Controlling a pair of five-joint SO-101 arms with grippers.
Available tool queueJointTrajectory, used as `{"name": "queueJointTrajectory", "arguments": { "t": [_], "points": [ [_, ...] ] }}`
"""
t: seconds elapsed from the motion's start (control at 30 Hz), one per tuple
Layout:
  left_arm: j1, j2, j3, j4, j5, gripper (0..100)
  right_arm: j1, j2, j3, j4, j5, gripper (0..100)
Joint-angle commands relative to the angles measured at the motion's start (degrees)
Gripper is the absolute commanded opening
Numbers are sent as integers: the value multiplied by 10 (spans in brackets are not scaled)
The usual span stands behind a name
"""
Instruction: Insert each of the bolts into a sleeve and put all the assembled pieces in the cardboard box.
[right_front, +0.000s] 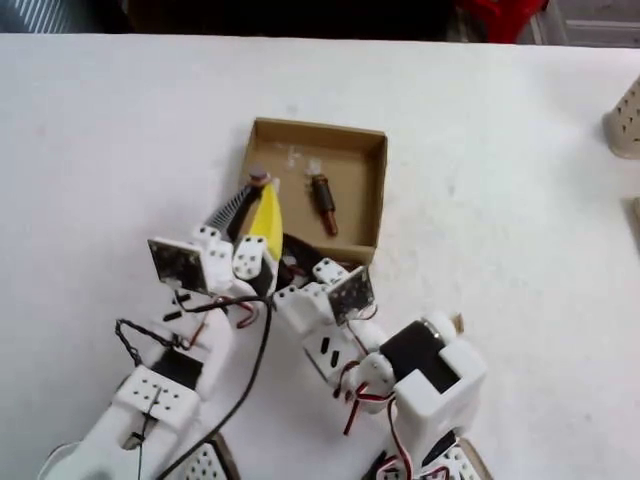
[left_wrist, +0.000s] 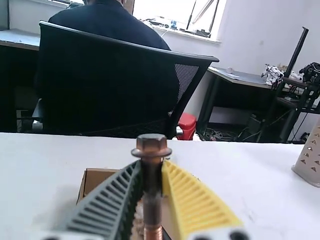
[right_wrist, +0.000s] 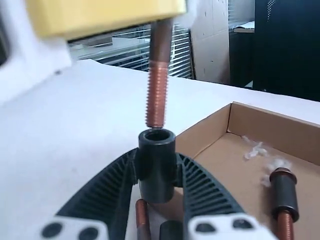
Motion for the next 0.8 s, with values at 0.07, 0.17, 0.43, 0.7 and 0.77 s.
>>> {"name": "queueJointTrajectory", "arguments": {
  "t": [0.07, 0.17, 0.43, 0.7, 0.77],
  "points": [
    [10, 0, -32, -18, -4, 20, 7, -9, -21, -15, -3, 17],
    [7, 0, -32, -18, -4, 20, 7, -9, -18, -29, -1, 17],
    [0, 42, -24, -29, -7, 20, 15, -10, -18, -32, -4, 17],
    [6, 158, -15, -134, -7, 20, 30, -24, -19, -19, -4, 17],
    [6, 156, -10, -130, -7, 20, 34, -28, -21, -11, -4, 17]
  ]
}}
